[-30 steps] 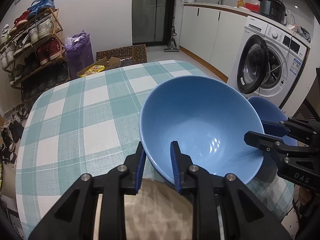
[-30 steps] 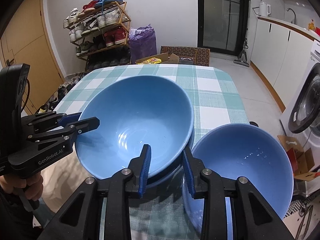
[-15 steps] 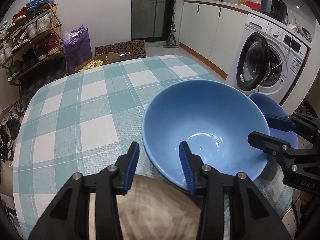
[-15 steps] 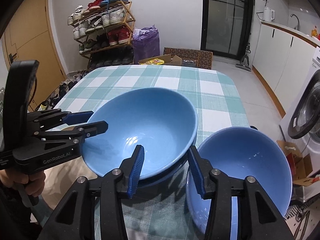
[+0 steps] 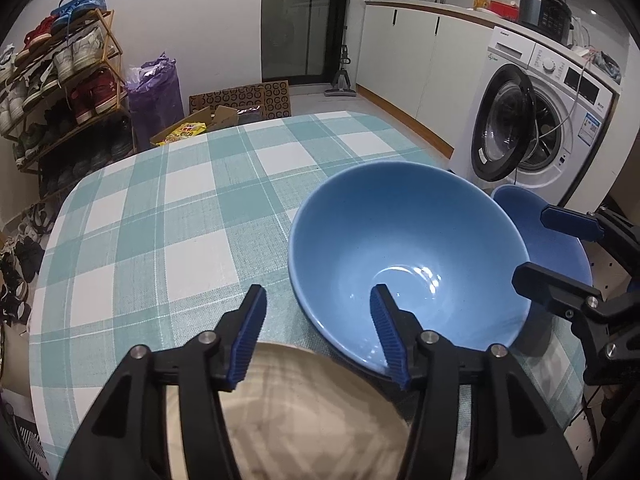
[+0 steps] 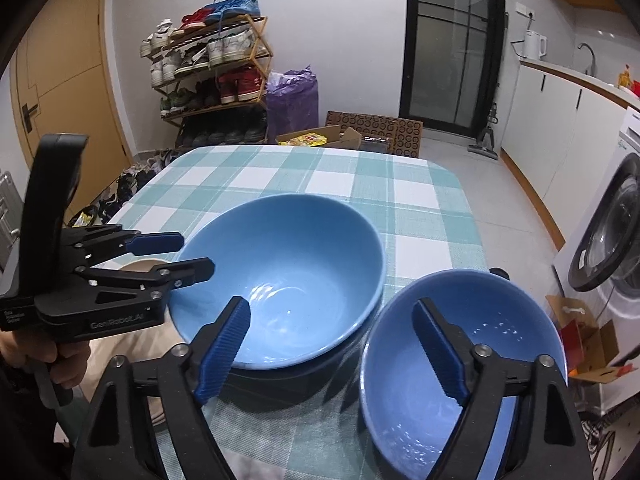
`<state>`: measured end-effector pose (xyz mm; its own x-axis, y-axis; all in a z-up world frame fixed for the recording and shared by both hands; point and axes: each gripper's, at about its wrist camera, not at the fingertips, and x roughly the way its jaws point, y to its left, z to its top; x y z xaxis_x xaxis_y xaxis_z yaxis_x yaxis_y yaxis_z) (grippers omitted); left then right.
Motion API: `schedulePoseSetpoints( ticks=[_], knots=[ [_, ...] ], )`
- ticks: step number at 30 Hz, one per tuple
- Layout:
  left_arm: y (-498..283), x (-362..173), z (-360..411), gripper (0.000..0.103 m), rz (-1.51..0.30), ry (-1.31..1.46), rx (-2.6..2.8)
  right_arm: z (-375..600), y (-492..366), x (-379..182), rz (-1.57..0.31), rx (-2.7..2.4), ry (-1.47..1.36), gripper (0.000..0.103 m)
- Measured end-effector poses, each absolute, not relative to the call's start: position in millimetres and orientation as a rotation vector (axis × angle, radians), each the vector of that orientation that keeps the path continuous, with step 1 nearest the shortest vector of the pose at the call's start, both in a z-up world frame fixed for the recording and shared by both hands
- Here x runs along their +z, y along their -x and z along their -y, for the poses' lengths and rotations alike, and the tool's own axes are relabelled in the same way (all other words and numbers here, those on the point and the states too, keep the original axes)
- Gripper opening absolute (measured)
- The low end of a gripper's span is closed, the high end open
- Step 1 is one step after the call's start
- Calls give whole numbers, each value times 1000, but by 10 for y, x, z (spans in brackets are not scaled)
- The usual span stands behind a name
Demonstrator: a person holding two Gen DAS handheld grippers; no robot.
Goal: Organize plates and bowls
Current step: 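Open both grippers and pull back from the nested bowls, then move both grippers to the rim of the remaining large blue bowl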
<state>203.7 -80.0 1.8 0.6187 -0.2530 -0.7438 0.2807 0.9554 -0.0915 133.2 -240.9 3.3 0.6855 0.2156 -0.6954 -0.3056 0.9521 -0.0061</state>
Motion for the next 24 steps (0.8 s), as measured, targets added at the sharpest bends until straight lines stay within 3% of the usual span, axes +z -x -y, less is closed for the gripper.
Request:
schedulePoseSetpoints(
  ticks=[2,4,7,9,24],
  knots=[
    [-2015,47,804,88,-835,-33,-307,2441,-1337,36,-762,294,112,86],
    [-1995,85,809,96,-816,-29,-310,2480,-1329,42,-759,281,103,89],
    [-1998,115,822,98,-816,-16,-324,2549,-1293,61,-743,257,83,100],
    [-2004,122,832,102,-819,-4,-332,2597,-1261,71,-737,257,54,101],
    [-1911,279,1089,103,-796,-23,-383,3082,-990,259,-690,144,-49,102]
  ],
)
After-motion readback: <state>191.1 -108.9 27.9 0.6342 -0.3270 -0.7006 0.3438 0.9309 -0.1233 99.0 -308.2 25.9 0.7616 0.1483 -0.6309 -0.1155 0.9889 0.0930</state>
